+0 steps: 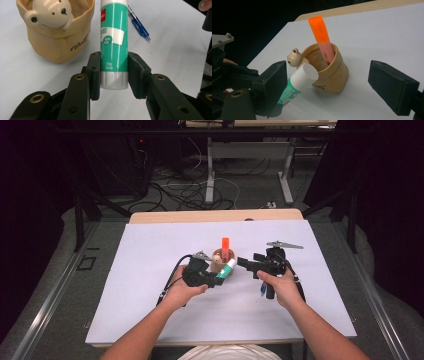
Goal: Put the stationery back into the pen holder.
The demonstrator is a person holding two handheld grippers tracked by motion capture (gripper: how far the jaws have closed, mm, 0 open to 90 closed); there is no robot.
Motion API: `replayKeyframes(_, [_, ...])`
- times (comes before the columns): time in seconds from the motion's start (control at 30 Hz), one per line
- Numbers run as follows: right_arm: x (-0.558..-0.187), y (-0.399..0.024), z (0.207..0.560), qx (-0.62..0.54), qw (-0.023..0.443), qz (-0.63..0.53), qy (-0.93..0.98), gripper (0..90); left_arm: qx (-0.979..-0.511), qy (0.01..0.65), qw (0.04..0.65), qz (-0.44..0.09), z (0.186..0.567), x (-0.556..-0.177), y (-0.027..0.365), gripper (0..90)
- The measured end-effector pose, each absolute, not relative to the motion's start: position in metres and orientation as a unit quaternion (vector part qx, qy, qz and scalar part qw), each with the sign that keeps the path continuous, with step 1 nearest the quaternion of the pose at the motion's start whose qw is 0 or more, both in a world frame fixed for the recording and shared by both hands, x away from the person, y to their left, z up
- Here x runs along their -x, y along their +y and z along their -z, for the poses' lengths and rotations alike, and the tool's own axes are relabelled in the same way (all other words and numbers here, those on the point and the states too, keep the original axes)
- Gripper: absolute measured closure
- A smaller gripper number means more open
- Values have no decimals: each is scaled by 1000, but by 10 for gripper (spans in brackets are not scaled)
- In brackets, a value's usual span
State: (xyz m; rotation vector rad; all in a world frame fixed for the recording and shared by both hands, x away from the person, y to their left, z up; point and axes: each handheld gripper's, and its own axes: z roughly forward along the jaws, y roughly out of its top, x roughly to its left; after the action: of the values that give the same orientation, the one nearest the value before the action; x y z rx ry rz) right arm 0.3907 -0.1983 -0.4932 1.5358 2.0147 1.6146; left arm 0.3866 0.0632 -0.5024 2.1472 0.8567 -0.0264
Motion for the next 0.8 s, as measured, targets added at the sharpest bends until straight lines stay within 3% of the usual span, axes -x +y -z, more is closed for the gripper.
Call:
replayKeyframes(0.33, [-396,-192,478,-526,52,-551,645,225,-828,356,434,5,494,-389,69,661])
replayKeyframes(0.8, [-406,-186,479,-555,-24,-576,599,318,-817,361,449,-7,488,-392,69,661])
